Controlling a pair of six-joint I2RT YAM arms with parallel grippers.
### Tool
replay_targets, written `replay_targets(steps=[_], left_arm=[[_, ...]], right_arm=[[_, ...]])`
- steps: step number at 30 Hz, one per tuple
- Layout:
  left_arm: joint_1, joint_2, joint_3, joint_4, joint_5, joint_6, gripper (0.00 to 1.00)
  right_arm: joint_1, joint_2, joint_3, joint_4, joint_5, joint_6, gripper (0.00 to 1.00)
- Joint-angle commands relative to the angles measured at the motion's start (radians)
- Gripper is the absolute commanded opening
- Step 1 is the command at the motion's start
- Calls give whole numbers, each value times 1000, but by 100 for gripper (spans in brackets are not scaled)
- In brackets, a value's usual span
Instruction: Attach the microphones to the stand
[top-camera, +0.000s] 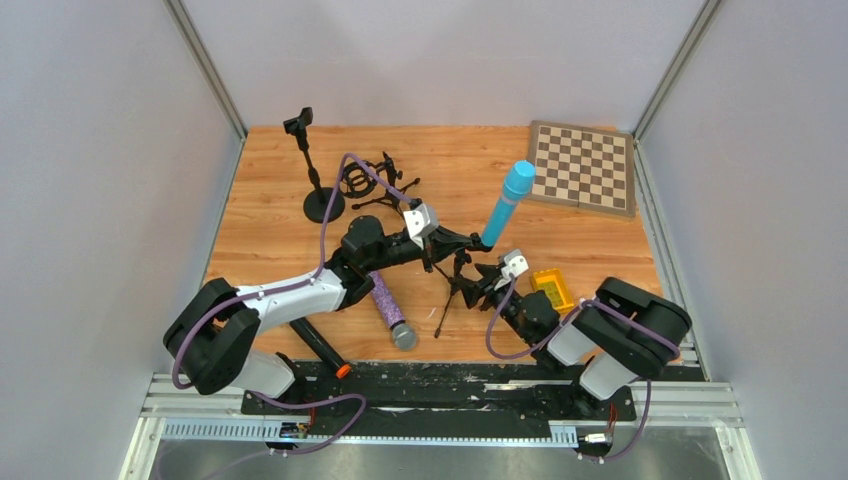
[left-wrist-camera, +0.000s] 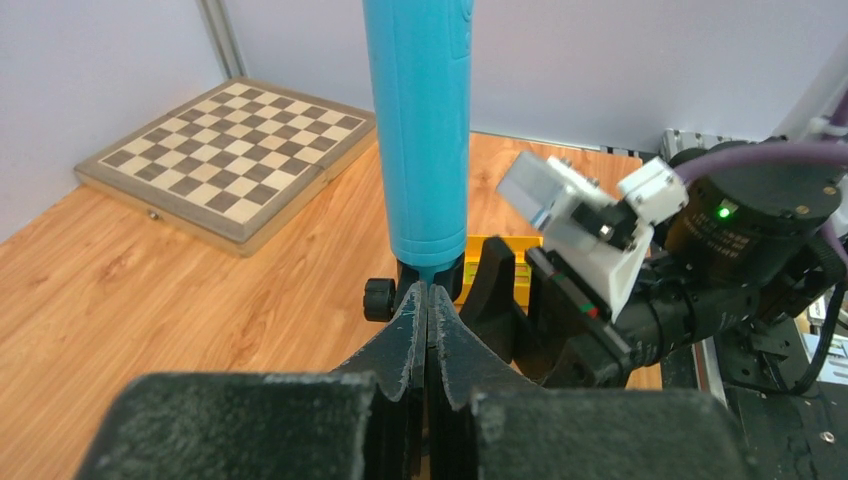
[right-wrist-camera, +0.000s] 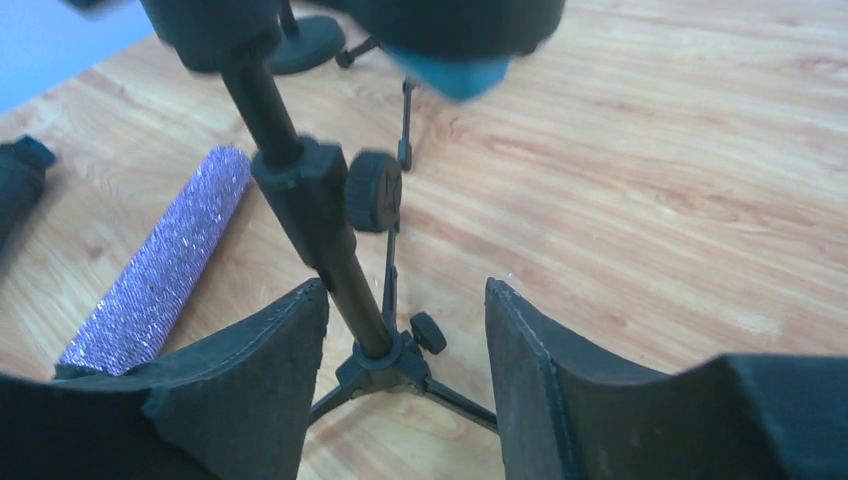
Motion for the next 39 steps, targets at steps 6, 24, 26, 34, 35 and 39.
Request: replay_targets(steps=[6, 24, 26, 34, 35, 39], left_arm=[[25, 88, -70, -280, -115, -7, 0], [25, 157, -180, -109, -207, -123, 0], [25, 159, -193, -112, -233, -119, 0], [25, 147, -182, -234, -318, -71, 0], [25, 145, -182, -241, -324, -69, 0], [25, 152, -172, -280, -344, -75, 0]], right_arm=[[-6, -298, -8, -255, 71, 52, 64], [-7, -556, -46, -530, 120, 112, 71], [-8, -568, -45, -543, 123, 112, 71], [-8, -677, -5, -663, 85, 71, 71], [-7, -693, 5, -692, 80, 60, 70], [-8, -781, 29, -772, 60, 39, 67]])
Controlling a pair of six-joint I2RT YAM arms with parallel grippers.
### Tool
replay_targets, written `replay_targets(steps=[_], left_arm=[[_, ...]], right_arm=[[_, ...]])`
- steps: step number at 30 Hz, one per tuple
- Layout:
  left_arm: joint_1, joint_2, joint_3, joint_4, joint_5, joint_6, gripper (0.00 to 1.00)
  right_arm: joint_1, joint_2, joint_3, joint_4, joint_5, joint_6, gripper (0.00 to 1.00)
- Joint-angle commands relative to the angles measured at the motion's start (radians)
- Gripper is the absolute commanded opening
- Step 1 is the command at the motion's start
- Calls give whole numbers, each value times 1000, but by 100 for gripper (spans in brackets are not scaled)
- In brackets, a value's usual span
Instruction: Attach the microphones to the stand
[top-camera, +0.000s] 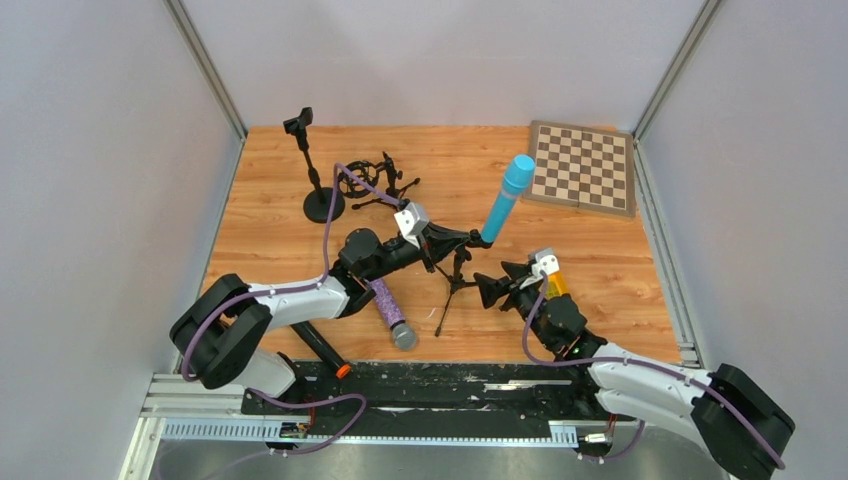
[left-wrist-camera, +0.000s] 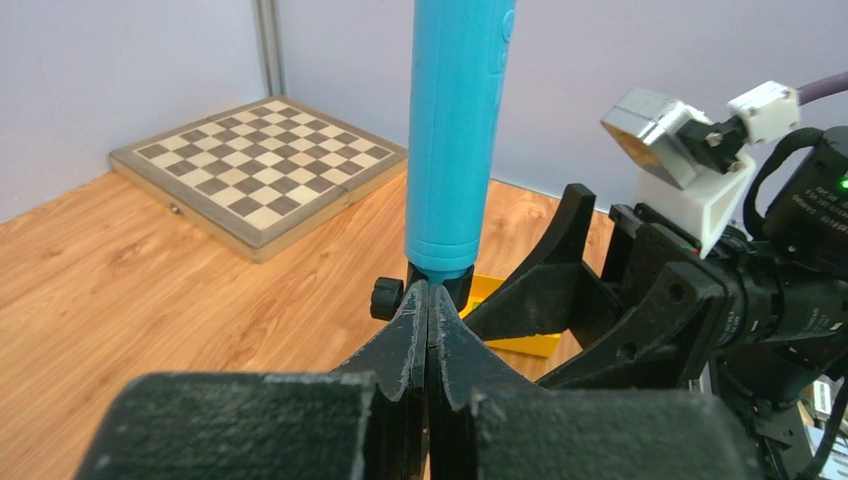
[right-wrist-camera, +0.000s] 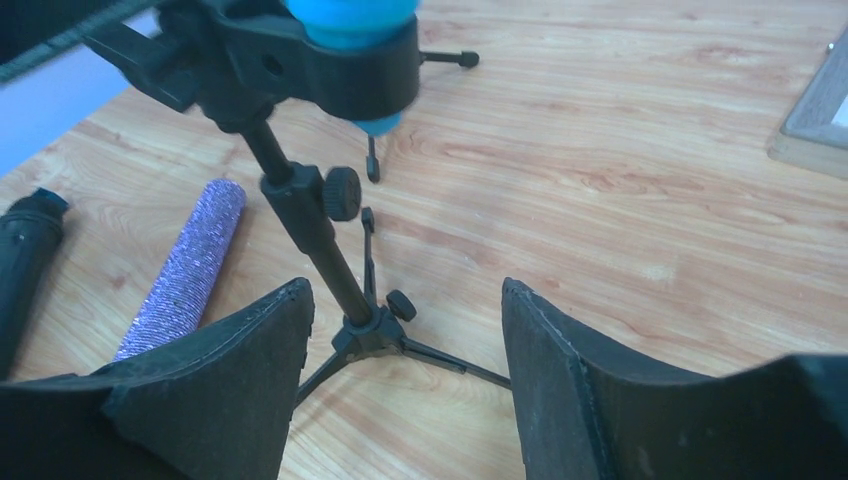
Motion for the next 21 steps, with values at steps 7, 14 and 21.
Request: replay_targets(steps=[7, 14, 21], left_arm=[[41, 105, -77, -554, -226, 52, 0], [41, 66, -69, -654, -274, 85, 0], [39, 5, -68, -713, -295, 125, 0]], right_arm=[[-4, -238, 98, -239, -5, -29, 54], [-4, -222, 196, -354, -47, -84, 53], [-3, -228, 306, -465, -253, -115, 49]])
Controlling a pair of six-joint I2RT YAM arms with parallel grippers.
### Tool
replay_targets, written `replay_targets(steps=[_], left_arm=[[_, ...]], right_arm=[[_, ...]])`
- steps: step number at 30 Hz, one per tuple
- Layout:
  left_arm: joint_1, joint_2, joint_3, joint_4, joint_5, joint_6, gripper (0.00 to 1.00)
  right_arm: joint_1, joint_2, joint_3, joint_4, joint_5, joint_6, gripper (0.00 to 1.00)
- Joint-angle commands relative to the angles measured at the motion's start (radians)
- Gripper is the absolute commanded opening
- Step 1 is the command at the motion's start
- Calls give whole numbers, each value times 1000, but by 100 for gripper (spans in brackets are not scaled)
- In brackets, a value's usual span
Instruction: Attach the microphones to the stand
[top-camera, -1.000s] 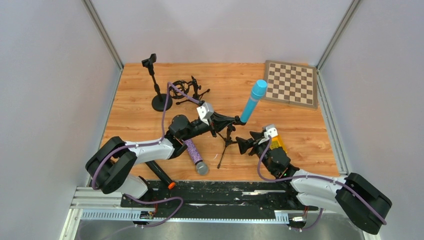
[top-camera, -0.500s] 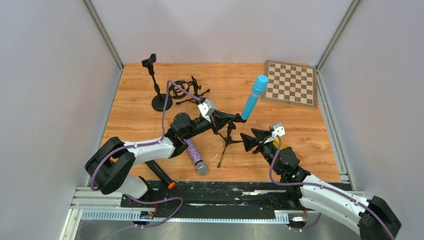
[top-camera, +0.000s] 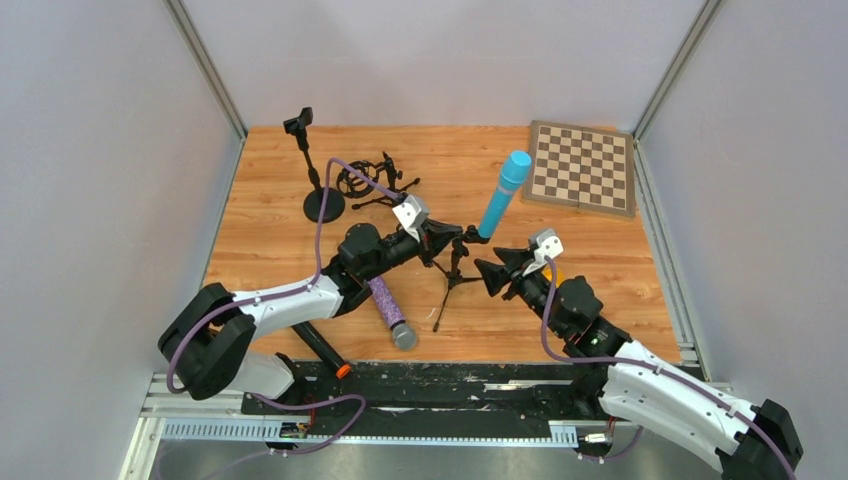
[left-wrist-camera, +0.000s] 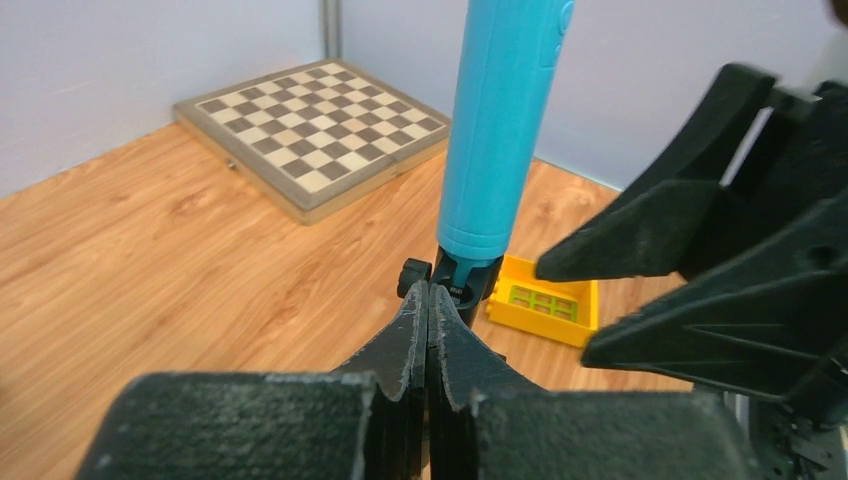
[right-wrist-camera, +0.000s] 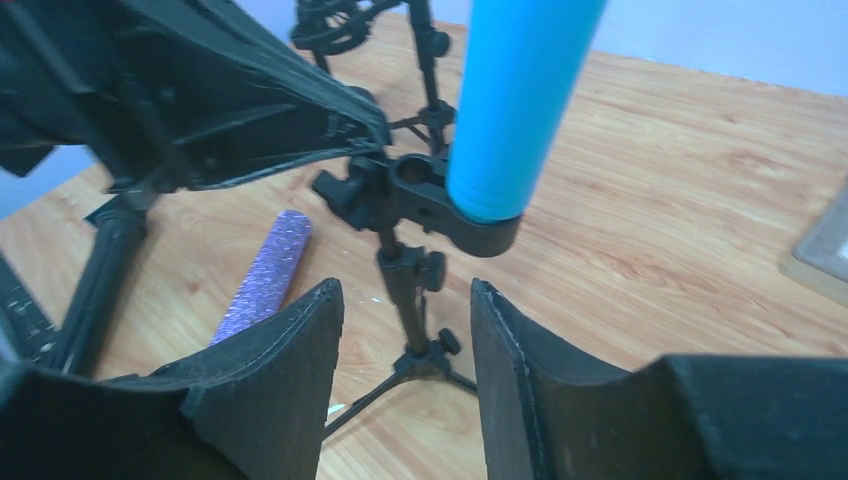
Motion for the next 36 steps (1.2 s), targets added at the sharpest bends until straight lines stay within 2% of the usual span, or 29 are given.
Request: replay_targets(steps=[1, 6, 11, 13, 15, 16, 18, 21, 25, 31, 36], left_arm=[[44, 64, -98, -537, -185, 110, 0], [44, 6, -86, -551, -154, 126, 0], [44, -56, -62, -505, -69, 107, 2], [44, -80, -33, -494, -23, 84, 11], [45, -110, -10, -475, 9, 54, 28], [45, -121, -2, -451, 19, 42, 43], [46, -162, 9, -425, 16, 11, 58], [62, -232, 26, -438, -14, -27, 77], [111, -319, 53, -581, -158, -54, 86], [147, -441, 81, -773, -331, 30, 96], [172, -517, 74, -826, -385, 48, 100]], right_arm=[[-2, -37, 76, -59, -172, -41, 48], [-2, -63, 141, -101, -246, -42, 46], [-2, -16, 213, -126, -320, -52, 48], [-1, 12, 236, -134, -323, -24, 48], [-1, 44, 260, -145, -313, 8, 48], [-1, 59, 273, -147, -320, 16, 48], [-1, 91, 299, -158, -322, 36, 49], [0, 131, 331, -158, -312, 57, 51], [3, 183, 372, -158, -287, 68, 48], [24, 291, 447, -176, -219, 91, 40], [46, 383, 503, -203, -97, 116, 37]])
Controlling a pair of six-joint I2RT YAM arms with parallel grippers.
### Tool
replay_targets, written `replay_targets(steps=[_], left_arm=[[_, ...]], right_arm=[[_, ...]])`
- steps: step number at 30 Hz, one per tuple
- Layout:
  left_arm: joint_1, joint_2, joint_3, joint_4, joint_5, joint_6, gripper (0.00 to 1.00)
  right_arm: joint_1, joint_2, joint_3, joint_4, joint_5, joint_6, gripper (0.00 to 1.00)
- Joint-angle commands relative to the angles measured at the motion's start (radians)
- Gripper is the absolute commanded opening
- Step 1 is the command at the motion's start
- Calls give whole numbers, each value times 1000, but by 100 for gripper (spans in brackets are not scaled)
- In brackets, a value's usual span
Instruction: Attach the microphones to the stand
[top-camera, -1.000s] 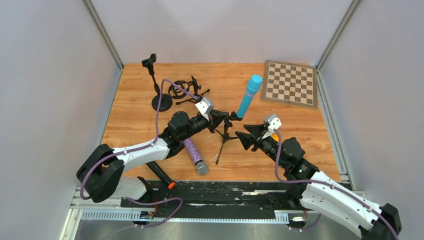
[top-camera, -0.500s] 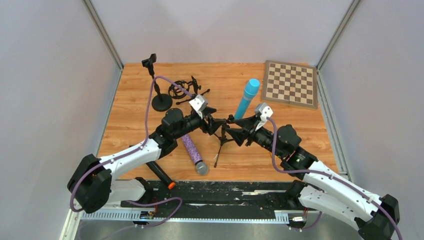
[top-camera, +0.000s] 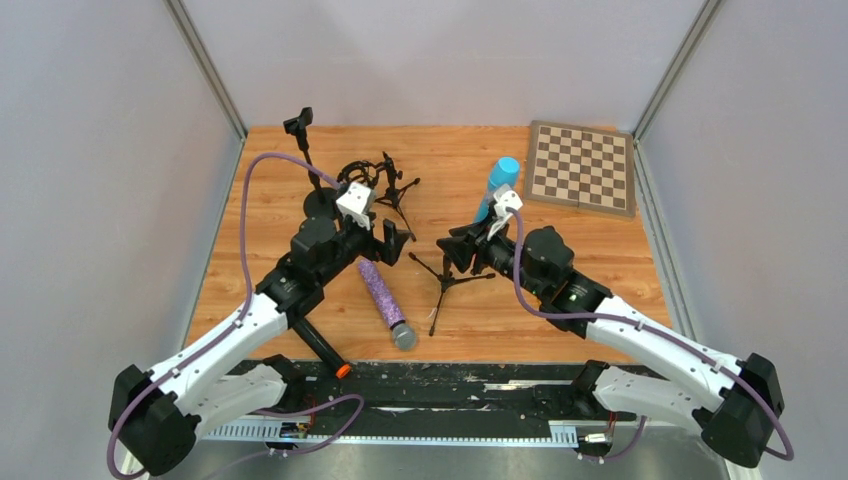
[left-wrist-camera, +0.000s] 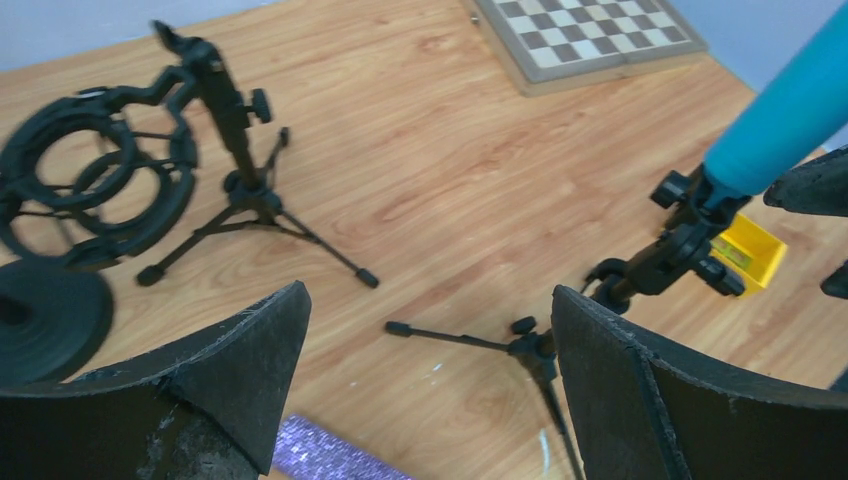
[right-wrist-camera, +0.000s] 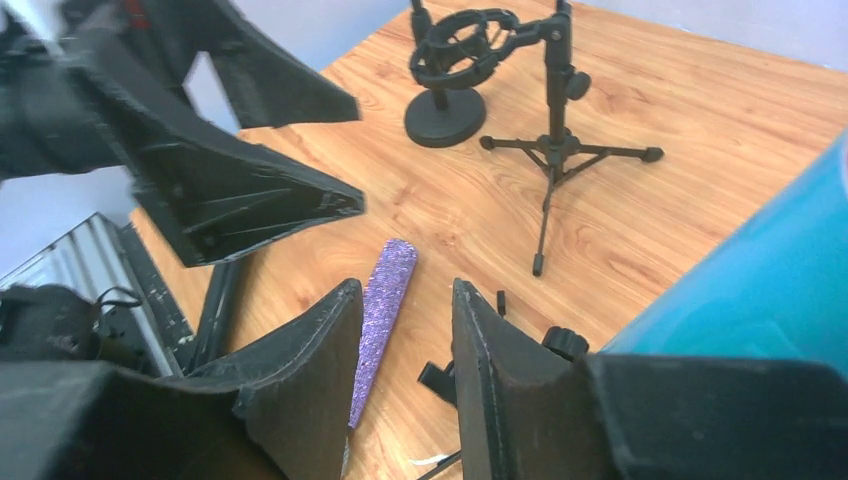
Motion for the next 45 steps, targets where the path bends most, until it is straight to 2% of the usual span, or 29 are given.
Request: replay_targets(steps=[1, 7, 12, 19, 23, 29, 37, 45], left_arm=[[20, -64, 19, -81, -98, 29, 100], [23, -91, -18, -81, -105, 24, 100], [23, -85, -34, -81, -102, 23, 100], [25, -76, -52, -81, -112, 30, 100], [24, -62, -55, -81, -120, 30, 100], [25, -27, -54, -77, -107, 10, 100], [24, 44, -78, -26, -46, -44, 99], [23, 112, -100, 48, 29, -91, 95]], right_arm=[[28, 63, 76, -24, 153, 35, 37], [56, 139, 93, -11, 272, 19, 27], [113, 202, 91, 8, 347, -27, 23], [177, 248, 50, 23, 481, -78, 8], [190, 297, 45, -6, 508, -115, 0], [199, 358, 43, -54, 519, -147, 0], [229, 432, 17, -82, 615, -171, 0], [270, 471, 3, -83, 673, -175, 0]])
